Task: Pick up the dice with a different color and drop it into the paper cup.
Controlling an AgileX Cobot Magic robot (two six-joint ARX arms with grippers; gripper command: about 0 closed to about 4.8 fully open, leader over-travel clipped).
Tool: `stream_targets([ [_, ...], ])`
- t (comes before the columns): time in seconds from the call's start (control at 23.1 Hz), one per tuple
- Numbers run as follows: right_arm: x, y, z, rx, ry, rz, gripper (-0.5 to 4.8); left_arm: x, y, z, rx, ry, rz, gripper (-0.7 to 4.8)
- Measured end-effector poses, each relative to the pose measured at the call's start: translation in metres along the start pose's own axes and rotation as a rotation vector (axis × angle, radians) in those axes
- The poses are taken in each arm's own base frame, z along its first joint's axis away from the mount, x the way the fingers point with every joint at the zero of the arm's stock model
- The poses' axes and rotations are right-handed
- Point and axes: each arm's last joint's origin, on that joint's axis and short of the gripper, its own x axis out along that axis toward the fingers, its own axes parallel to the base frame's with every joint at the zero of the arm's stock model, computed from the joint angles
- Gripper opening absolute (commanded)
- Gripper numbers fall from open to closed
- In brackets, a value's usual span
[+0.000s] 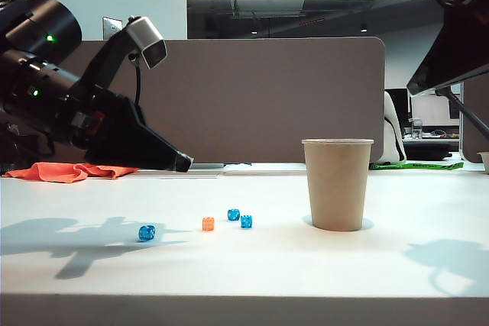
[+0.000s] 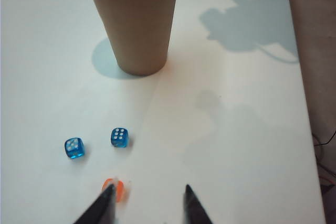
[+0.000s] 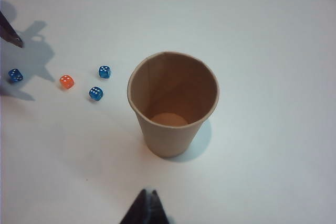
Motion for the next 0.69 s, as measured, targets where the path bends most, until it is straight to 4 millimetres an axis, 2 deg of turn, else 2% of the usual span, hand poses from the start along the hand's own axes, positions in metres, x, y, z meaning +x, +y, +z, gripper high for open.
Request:
stream_targets([
  [0.26,0.000,0.000,0.000,0.000,0.000,0.000,-0.01,0.008,-0.001,-0.007,-0.021,0.022,-0.022,1.62],
  [0.48,0.000,0.000,0.000,0.000,0.000,0.000,-0.01,0.019,-0.004,-0.006,0.011,0.048,-0.008,1.62],
  [0.69,0.000,0.000,0.000,0.000,0.000,0.000,-0.01,0.025,0.005,-0.002,0.035,0.093,0.059,1.62],
])
